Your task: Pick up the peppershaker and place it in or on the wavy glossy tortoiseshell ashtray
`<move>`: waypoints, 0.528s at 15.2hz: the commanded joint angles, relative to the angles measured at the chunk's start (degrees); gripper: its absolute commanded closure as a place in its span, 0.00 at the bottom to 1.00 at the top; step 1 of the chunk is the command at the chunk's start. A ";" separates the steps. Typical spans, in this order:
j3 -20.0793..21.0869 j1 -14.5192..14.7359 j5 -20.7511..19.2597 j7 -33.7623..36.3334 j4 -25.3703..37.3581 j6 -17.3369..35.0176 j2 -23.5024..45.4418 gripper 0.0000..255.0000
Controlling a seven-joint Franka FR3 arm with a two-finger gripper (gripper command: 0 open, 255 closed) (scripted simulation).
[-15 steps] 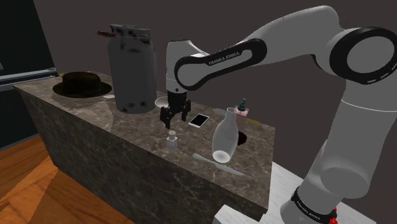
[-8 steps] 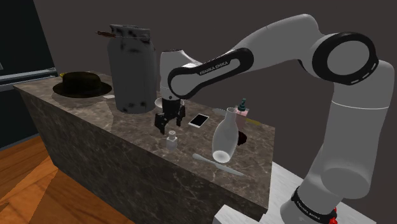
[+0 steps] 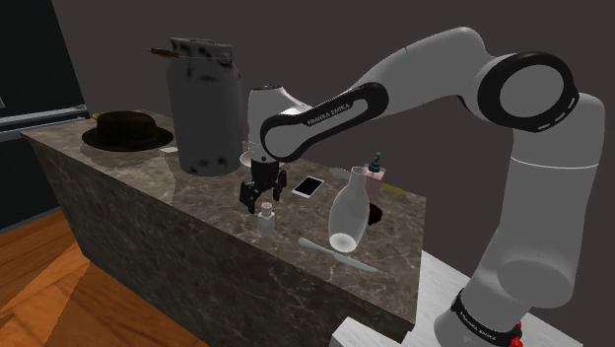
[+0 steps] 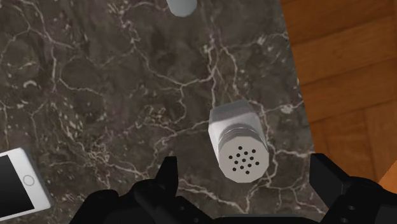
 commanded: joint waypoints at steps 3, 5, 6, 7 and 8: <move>0.00 0.00 0.00 0.00 0.00 0.01 0.00 1.00; 0.00 0.00 0.00 0.00 -0.01 0.01 0.00 1.00; 0.00 0.00 0.00 0.00 -0.01 0.01 0.00 1.00; 0.00 0.00 0.00 0.00 -0.01 0.01 0.00 1.00; 0.00 0.00 0.00 0.00 -0.02 0.02 0.00 1.00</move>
